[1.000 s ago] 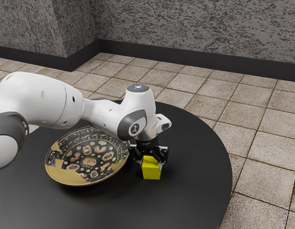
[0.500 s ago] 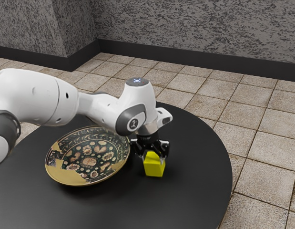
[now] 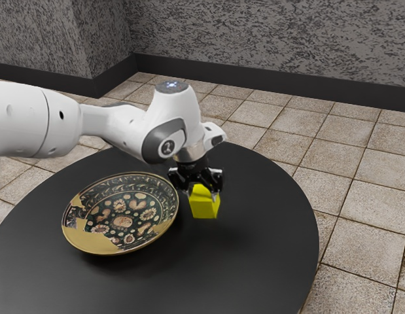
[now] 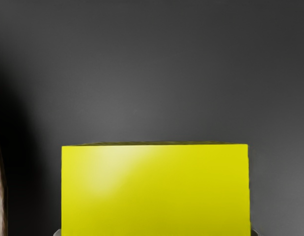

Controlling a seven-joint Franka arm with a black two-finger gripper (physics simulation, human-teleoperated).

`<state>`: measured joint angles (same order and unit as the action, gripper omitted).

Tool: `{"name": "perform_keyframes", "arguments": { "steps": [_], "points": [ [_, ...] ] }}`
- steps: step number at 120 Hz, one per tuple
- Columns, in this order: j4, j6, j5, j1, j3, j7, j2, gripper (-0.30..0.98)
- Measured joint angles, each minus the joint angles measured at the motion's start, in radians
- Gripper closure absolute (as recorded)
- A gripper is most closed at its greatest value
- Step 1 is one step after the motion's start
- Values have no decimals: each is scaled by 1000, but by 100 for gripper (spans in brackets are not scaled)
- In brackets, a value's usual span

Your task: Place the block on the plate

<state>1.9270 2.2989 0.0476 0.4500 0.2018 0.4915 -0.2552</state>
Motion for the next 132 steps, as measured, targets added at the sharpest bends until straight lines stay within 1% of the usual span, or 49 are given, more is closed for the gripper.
{"name": "perform_keyframes", "arguments": {
  "steps": [42, 104, 132],
  "points": [
    [12, -57, -63, -102, 1, 7, 46, 35],
    [50, -109, -117, -281, -12, 9, 61, 35],
    [60, -116, -128, -353, -25, 8, 56, 35]
  ]
}}
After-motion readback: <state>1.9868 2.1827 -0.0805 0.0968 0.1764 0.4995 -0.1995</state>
